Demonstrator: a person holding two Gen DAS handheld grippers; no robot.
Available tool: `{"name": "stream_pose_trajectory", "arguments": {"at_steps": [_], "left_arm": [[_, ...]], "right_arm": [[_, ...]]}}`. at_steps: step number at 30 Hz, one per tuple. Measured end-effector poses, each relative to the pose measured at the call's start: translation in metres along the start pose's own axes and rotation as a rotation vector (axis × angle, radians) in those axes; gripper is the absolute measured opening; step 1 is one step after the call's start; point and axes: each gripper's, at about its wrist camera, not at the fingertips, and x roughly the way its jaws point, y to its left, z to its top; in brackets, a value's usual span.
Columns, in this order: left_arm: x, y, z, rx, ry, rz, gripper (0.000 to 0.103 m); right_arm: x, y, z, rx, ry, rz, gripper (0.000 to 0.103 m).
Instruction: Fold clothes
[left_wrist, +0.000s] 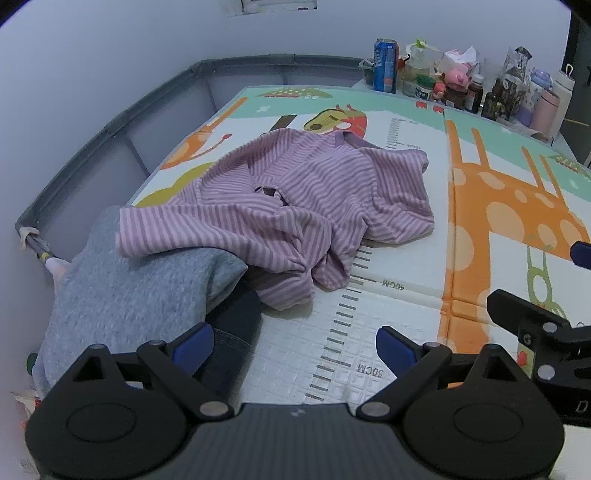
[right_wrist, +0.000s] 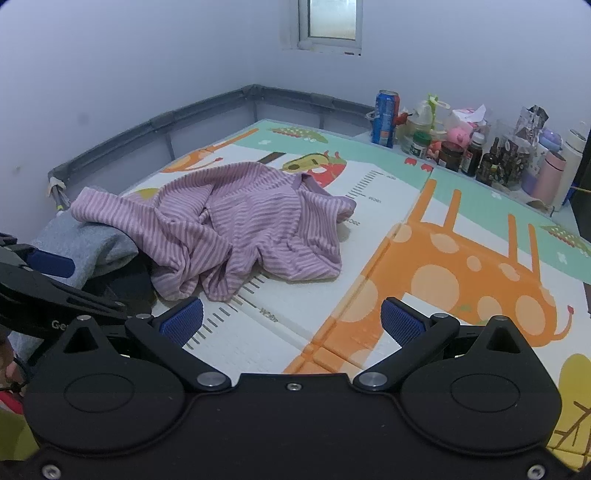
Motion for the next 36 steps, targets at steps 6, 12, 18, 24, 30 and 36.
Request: {"name": "stream_pose_trajectory", "arguments": {"at_steps": [6,12,18,24,30,36], "left_arm": [[0.0011,-0.0033,-0.0007,0.028,-0.019,0.024,0.097],[0.0029,-0.0021,0.0016,0.039,-0.011,0.016,0.097],[0.0053,-0.003,0.0022,0.045,-0.006,0.009,0.097],[0.0057,-0.005,0.0029,0.06,-0.004,0.009,0.097],[0.0049,-0.0056,0.003,0.069,-0.005,0.009,0.097],[0.004,-0.0049,0.004,0.073,-0.004,0.009,0.097]], "right_arm": [[0.0027,-0.0029,0.0059,-0.005,0.031,0.006,0.103],[0.0037,-0.0009,-0.0028,-0.007,0.017,-0.004,0.103],[0.0086,0.0004,0.0023,-0.005,0.035,-0.008,0.103],[0.0076,0.0005,0.0028,-0.003,0.035,-0.012,0.103],[0.0076,0.0006,0.0044,-0.004,0.04,-0.013,0.103],[0.0083,0.0024,0.0056,-0.006,0.043,-0.018,0.103]]}}
